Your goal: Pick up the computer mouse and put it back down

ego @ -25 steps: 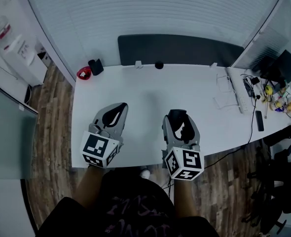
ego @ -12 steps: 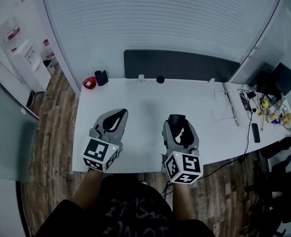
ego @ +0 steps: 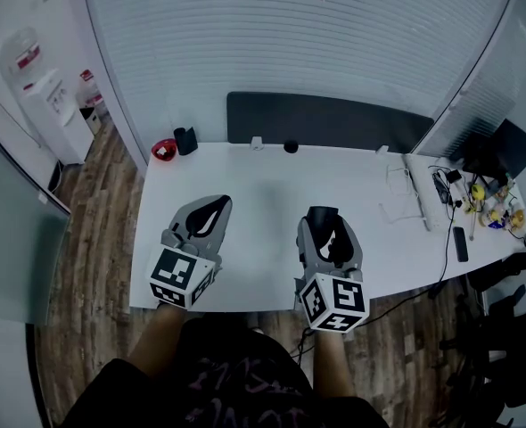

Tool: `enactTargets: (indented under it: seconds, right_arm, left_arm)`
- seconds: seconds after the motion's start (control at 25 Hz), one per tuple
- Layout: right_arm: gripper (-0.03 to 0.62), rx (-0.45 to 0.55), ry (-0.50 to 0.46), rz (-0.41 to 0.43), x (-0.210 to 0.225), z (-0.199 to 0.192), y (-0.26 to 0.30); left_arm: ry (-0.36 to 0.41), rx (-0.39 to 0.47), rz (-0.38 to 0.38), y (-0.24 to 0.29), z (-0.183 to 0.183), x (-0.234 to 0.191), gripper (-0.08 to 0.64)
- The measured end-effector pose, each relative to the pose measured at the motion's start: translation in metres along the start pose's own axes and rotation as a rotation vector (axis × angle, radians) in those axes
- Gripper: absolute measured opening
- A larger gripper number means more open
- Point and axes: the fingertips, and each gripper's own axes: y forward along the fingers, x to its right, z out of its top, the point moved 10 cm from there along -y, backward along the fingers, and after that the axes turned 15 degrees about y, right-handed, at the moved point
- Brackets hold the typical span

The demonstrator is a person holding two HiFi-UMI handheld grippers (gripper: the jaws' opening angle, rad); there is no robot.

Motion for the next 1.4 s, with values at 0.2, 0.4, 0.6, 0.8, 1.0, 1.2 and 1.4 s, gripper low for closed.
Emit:
enactTargets:
  seconds: [0.2, 0.4, 0.6, 0.8, 1.0, 1.2, 1.4]
  right_arm:
    - [0.293, -0.005, -0.005, 0.005, 0.0, 0.001, -0.001]
    - [0.293, -0.015, -0.007, 0.002, -0.002, -0.003, 0.0]
    - [0.293, -0.037, -0.003, 0.003, -0.002, -0.008, 0.004]
    - [0.293, -0.064, 0.006, -0.004, 0.0, -0.018, 0.007]
    - [0.293, -0.102, 0.018, -0.019, 0.005, -0.032, 0.009]
    - [0.293, -0.152, 0.035, -0.041, 0.013, -0.045, 0.014]
    - [0.293, -0.205, 0.049, -0.059, 0.017, -0.065, 0.017]
  left_arm:
    - [0.001, -0.001, 0.007, -0.002, 0.001, -0.001, 0.0]
    - [-0.002, -0.009, 0.007, -0.004, -0.003, -0.003, 0.0]
    - [-0.013, -0.026, 0.009, -0.004, -0.009, -0.006, 0.001]
    - [-0.027, -0.046, 0.009, -0.004, -0.018, -0.006, 0.0]
    - [-0.05, -0.08, 0.004, -0.003, -0.034, -0.004, 0.0]
    - [-0.08, -0.124, -0.015, 0.004, -0.05, 0.0, 0.0]
    - [-0.105, -0.168, -0.038, 0.006, -0.07, 0.005, 0.0]
